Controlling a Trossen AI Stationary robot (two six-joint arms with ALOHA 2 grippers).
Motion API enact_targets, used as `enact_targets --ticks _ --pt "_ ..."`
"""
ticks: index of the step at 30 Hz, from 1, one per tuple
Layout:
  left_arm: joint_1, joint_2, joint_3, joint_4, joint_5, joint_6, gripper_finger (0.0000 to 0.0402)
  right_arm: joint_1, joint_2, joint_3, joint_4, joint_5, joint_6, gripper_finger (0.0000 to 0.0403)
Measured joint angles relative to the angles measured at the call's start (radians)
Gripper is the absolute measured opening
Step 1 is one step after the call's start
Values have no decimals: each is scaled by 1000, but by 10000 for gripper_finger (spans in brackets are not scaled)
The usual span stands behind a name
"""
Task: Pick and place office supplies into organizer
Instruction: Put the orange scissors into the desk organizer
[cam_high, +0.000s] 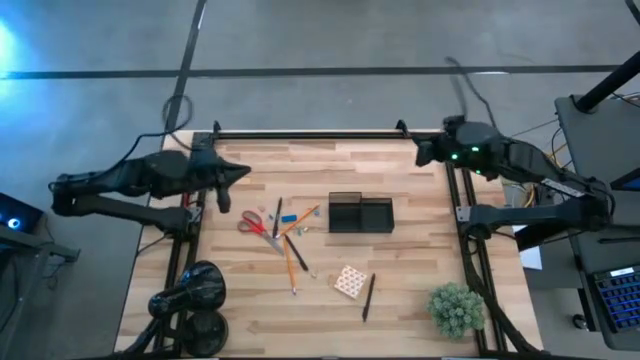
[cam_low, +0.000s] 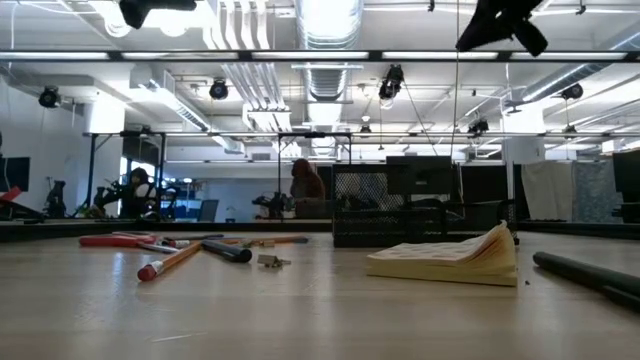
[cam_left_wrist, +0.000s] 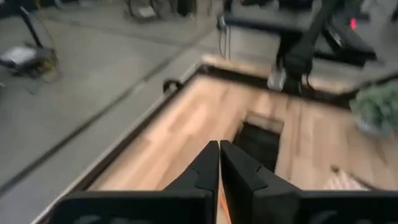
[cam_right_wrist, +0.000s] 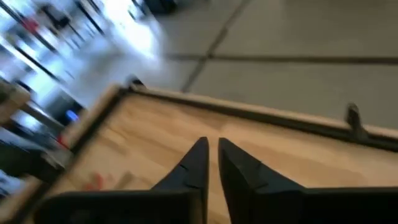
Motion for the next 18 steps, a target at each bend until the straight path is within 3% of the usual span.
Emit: enact_targets --ticks 8,10,14,18 --pt "13 259 125 -385 12 -45 49 0 165 25 -51 -4 -13 148" --pt "13 302 133 -410 33 53 67 0 196 43 -55 -10 -53 173" --pt "13 392 130 -465 191 327 84 -11 247 98 -104 -87 -112 199" --pt "14 467 109 -469 192 409 86 -11 272 120 -126 -119 -151 202"
